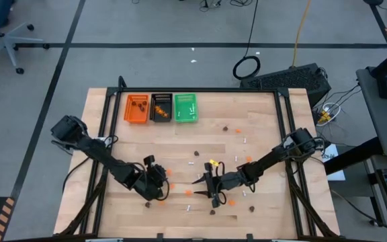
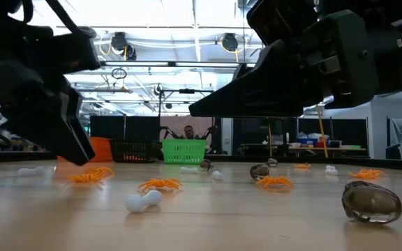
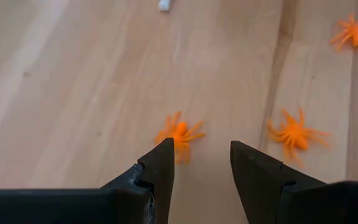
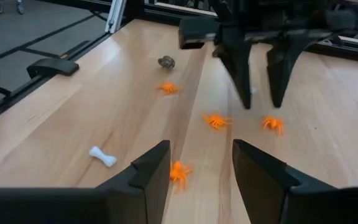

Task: Sort Halloween decoration
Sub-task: Put the orange spider toy into the black bin

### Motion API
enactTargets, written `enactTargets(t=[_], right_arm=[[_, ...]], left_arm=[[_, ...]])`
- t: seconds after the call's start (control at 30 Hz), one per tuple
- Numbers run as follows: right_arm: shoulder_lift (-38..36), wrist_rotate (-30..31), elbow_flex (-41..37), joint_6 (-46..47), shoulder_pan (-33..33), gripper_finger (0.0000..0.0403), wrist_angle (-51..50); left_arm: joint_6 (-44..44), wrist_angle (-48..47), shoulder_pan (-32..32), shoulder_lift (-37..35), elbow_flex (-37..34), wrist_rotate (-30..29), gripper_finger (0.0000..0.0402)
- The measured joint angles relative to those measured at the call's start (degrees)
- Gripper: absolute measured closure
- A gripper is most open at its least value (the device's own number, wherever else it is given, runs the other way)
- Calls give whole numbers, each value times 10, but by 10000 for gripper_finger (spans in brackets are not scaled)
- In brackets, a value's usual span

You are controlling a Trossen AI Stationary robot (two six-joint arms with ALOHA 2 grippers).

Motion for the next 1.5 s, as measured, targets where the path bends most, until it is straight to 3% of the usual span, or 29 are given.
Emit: enactTargets(t=[0.3, 0.4, 0.57, 0.73, 1.17, 1.5], right_arm=[[0, 0, 0, -23, -7, 243, 13], [0, 0, 0, -29, -11, 243, 18], [0, 0, 0, -29, -15, 243, 18], [0, 0, 0, -29, -15, 243, 18], [0, 0, 0, -12, -15, 243, 17], [0, 0, 0, -18, -17, 243, 18]], left_arm=[[-42, 6, 17, 33, 2, 3, 259], [-42, 7, 24, 34, 2, 16, 295], [-39, 7, 34, 35, 2, 35, 389], [-19, 7, 34, 34, 1, 15, 399], [308, -33, 75, -87, 48, -63, 401], [750, -26, 70, -99, 91, -187, 401]])
